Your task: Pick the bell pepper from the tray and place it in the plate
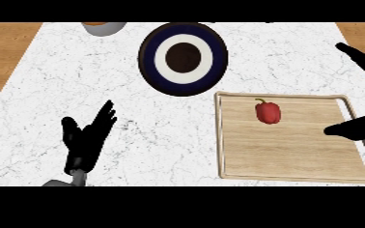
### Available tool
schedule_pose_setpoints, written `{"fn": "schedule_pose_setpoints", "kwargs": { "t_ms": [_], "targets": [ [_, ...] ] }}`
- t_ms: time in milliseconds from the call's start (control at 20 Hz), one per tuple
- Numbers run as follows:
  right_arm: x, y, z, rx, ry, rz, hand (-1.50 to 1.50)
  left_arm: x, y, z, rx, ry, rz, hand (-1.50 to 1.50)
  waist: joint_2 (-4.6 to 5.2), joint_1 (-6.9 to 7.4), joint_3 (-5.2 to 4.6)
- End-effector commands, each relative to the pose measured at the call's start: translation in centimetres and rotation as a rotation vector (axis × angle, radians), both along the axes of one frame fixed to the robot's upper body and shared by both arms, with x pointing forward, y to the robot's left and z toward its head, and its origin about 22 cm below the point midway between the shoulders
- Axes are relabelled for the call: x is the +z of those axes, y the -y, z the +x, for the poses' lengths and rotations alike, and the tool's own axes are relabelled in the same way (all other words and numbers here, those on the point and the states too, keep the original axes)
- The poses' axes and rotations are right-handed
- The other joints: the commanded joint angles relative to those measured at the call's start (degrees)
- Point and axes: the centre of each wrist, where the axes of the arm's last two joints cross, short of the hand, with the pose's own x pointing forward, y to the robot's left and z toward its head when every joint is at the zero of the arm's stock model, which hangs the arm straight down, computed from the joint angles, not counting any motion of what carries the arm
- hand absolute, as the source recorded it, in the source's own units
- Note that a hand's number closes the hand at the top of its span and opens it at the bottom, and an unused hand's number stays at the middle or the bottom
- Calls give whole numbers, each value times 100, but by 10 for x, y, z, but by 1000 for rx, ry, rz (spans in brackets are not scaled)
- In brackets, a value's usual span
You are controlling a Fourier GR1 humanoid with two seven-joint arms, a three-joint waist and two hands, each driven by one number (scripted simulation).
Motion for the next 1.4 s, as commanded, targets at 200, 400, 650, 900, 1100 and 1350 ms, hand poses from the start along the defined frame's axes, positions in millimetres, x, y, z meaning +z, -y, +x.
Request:
{"fn": "schedule_pose_setpoints", "kwargs": {
  "t_ms": [200, 400, 650, 900, 1100, 1350],
  "targets": [
    [-11, -38, 20, -44, -93, -90, -150, -12, -10, -7, -7, -9, 5, 0, 12, 31, 2],
    [-32, -60, 4, -28, -146, -46, -150, -16, -4, -6, -1, 6, -11, 0, 4, -7, 2],
    [-63, -69, 12, 9, -182, -40, -150, -3, -12, 1, 3, 8, 6, 0, 8, 4, 5],
    [-56, -64, 19, -29, -164, -99, -150, 1, -11, 11, 0, -4, 1, 0, 9, -2, 5],
    [-73, -68, 9, -67, -161, -158, -150, -5, -1, 2, -5, 1, -2, 0, 6, -14, 5],
    [-87, -81, 41, -87, -205, -207, -150, -6, 13, -8, -13, 5, 9, 0, 14, 31, 5]
  ]
}}
